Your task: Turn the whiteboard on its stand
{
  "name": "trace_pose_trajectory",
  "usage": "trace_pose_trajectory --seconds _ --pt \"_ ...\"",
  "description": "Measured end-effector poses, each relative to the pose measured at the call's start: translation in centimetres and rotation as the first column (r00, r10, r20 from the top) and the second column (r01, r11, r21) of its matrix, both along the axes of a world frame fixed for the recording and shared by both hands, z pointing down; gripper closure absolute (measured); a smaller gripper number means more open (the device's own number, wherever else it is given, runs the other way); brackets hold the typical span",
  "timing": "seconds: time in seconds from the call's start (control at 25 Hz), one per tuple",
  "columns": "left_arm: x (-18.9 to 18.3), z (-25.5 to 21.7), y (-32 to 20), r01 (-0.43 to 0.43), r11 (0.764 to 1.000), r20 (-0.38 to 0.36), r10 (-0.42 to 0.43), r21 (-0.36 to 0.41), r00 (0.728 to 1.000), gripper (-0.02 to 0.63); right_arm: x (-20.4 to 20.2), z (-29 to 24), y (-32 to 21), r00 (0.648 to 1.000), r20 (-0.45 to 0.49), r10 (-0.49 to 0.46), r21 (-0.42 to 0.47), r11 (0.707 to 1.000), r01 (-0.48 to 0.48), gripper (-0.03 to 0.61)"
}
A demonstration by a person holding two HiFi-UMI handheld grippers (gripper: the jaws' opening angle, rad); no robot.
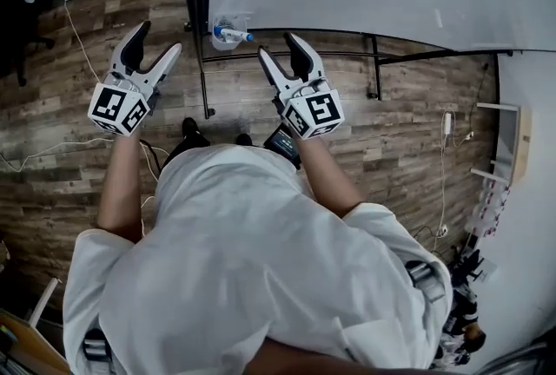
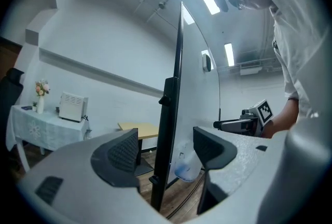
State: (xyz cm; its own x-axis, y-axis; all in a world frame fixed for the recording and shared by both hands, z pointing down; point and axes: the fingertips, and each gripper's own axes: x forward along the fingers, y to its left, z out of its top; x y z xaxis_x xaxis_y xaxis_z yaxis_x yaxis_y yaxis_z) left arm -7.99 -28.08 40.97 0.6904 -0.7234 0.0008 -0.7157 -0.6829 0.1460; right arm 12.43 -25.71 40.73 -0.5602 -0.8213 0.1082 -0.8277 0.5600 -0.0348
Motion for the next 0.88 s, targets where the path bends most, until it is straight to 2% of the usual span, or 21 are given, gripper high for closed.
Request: trace_pose_trajectory --seconds 0.16,0.4,0.68,0.88 --pt "-0.2 -0.3 -2.0 -0.113 0.993 0.008 0.113 0.017 0.994 0.299 -0.6 -0.3 -1.1 0.997 0.0 0.08 0.007 0.997 -0.08 0.342" --pt "1.5 0.4 -4.1 -0.263 0.965 0.034 0.263 0.01 0.964 0.299 0.7 -0.2 -1.8 0.984 0.011 0.175 0.008 0.984 -0.175 0.351" --pt "3.8 0.2 -4.8 -0.306 0.952 0.085 0.303 0.015 0.949 0.299 2.2 -0.7 -2.2 0.99 0.016 0.141 0.026 0.99 -0.142 0.36" --pt "5.6 -0.1 -4.6 -0.362 0.932 0.057 0.361 0.006 0.931 0.299 2.4 -1.2 -2.7 0.994 0.027 0.103 0.038 0.994 -0.104 0.365"
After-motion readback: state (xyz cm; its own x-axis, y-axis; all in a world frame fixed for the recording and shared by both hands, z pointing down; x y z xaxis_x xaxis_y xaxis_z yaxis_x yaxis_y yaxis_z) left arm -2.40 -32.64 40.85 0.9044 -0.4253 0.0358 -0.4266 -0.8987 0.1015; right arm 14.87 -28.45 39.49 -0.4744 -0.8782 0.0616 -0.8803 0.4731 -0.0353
